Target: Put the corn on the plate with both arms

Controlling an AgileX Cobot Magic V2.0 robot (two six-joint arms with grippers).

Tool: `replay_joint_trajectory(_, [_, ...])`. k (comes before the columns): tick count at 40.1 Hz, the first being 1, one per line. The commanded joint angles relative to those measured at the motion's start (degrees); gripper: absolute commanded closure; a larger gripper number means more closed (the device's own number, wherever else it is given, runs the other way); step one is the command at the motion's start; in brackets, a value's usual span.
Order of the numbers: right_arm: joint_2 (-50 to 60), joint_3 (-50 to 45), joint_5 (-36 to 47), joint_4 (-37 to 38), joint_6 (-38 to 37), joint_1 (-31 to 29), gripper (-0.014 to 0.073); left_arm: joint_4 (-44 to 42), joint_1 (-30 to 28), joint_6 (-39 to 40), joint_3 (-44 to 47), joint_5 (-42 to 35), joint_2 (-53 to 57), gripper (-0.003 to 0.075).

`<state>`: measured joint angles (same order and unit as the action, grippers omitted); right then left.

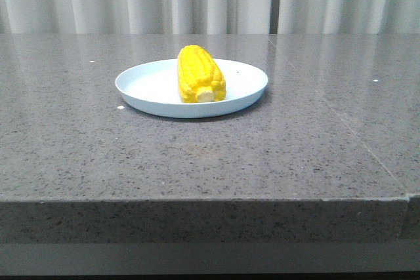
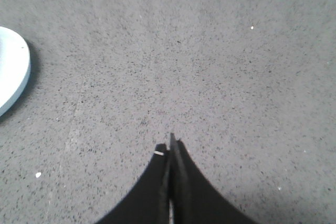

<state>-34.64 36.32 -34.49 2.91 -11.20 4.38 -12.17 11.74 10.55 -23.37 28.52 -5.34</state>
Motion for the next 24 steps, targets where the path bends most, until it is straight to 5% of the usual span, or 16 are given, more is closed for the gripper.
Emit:
replay_joint_trajectory(1, [8.3,-3.6,6.6,0.9,0.8,-0.2,0.0665,-0.5,0.1,0.5,-1.5,-4.3,-0.7,0.0741])
replay_joint_trajectory(12, [24.8,-11.9,12.1,1.0,0.8,-0.2,0.0665,-0.5,0.1,0.5,-1.5,-4.3,-0.7,0.0741])
replay_joint_trajectory(24, [26.4,-12.1,12.4,1.0,0.8,-0.2,0.0665,-0.5,0.1,0.5,-1.5,-4.3,-0.7,0.0741])
